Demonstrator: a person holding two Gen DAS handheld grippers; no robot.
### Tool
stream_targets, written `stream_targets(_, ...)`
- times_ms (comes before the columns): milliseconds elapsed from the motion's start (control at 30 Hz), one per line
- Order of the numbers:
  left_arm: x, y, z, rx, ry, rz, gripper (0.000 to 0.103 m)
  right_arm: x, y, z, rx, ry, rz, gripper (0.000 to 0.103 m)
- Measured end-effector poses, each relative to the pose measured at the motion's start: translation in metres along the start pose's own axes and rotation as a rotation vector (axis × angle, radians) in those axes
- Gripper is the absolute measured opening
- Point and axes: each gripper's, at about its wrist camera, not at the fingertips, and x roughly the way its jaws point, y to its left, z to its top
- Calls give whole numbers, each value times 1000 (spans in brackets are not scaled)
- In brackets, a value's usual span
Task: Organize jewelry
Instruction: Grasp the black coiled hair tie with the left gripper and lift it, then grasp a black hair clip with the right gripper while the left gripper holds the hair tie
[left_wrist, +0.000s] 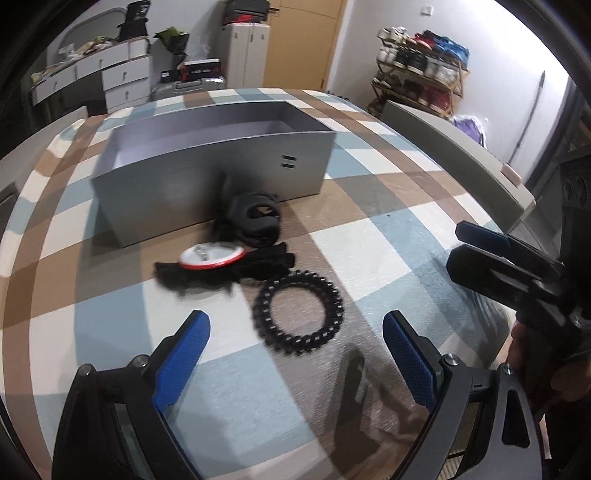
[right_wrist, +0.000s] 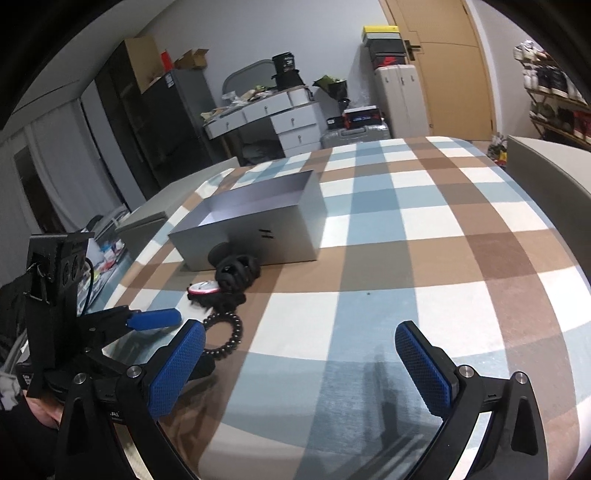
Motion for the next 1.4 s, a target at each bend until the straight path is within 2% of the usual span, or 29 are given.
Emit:
stream_targets(67, 4, -1, 1, 8, 15, 7, 91, -1, -2, 0, 3, -3, 2, 103)
stream_targets(100, 5, -1, 1, 8, 18, 8, 86, -1, -2, -1, 3, -3, 2, 103)
stream_targets(333, 7, -5, 4, 26, 21, 26, 73, 4, -6, -4, 19, 28, 9, 103)
stream_targets(367, 7, -6, 4, 31, 23, 32, 69, 4, -8, -4, 26, 36, 14, 103)
stream_targets(467, 8, -15, 4, 81, 29, 88, 47, 4, -10, -6, 41, 45, 25, 103)
stream_targets(533, 9, -19, 3, 110, 34, 113, 47, 4, -11, -7, 42, 46, 24, 103)
stream_targets(700, 7, -22, 2, 124, 39, 105, 39, 3, -11, -8, 39, 50, 21, 103)
stream_targets(933, 3, -25, 1, 121, 24, 100, 38, 1, -11, -6, 42, 43, 18, 103)
stream_targets(1167, -19, -8, -1, 37, -42, 87, 38, 2, -12, -3, 65, 55, 33, 103)
stream_targets(1400, -40, 19, -8, -66, -115, 119, 38, 12, -7, 8, 96, 74, 80, 103)
